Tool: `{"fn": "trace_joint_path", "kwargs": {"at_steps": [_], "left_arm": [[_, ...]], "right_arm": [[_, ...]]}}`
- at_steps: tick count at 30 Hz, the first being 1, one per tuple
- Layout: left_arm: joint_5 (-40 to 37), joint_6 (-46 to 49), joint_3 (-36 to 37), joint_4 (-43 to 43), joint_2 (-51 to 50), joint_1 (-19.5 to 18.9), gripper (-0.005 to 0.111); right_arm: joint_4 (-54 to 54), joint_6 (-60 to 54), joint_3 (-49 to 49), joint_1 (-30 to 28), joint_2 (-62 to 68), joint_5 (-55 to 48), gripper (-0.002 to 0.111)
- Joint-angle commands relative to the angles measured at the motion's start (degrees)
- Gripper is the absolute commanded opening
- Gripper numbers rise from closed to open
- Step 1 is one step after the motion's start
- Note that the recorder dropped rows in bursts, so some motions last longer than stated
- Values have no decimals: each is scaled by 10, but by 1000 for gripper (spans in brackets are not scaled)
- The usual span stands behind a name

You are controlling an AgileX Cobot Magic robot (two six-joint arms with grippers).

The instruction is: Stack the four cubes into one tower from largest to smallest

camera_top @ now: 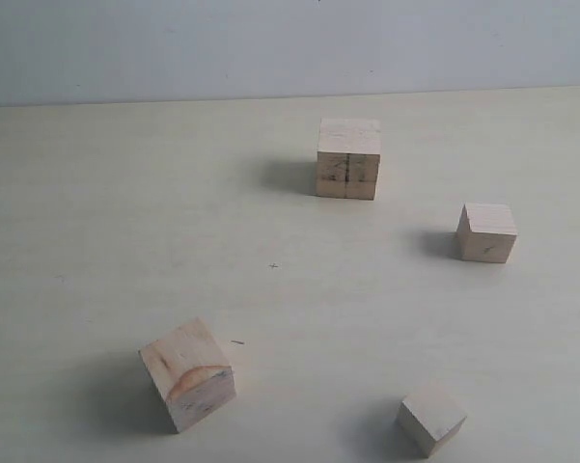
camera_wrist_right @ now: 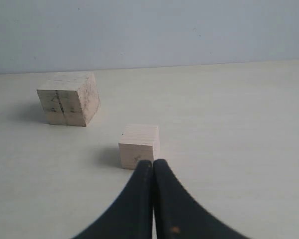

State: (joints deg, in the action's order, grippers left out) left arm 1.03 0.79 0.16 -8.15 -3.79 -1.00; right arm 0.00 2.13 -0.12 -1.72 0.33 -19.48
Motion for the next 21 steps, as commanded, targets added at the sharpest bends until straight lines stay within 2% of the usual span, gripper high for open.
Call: {"fn": "trace_joint_path", "kwargs": {"at_steps": [1,4,8,10,12,16,19,21], "left_arm": [[63,-162,-2,26,-1,1,0],[63,-235,-2,26,-1,1,0],[62,-239,-2,26,-1,1,0],[43,-239,-2,24,-1,1,0],[21,-239,-2,24,-1,1,0],[-17,-239,-2,24,-1,1,0],[-29,-239,-2,24,-1,1,0],[-29,-239,-2,24,-1,1,0]], "right_arm": [[-3,-4,1,-3,-3,5,0],[-26,-31,1,-3,-3,10,0],[-137,-101,1,-3,-3,12,0],[-142,-104,1,-3,-3,48,0],[-86,-97,1,-3,-3,150,0],[119,23,1,-3,-3,423,0],[190,27,1,-3,-3,530,0],[204,45,1,-3,-3,556,0]]}}
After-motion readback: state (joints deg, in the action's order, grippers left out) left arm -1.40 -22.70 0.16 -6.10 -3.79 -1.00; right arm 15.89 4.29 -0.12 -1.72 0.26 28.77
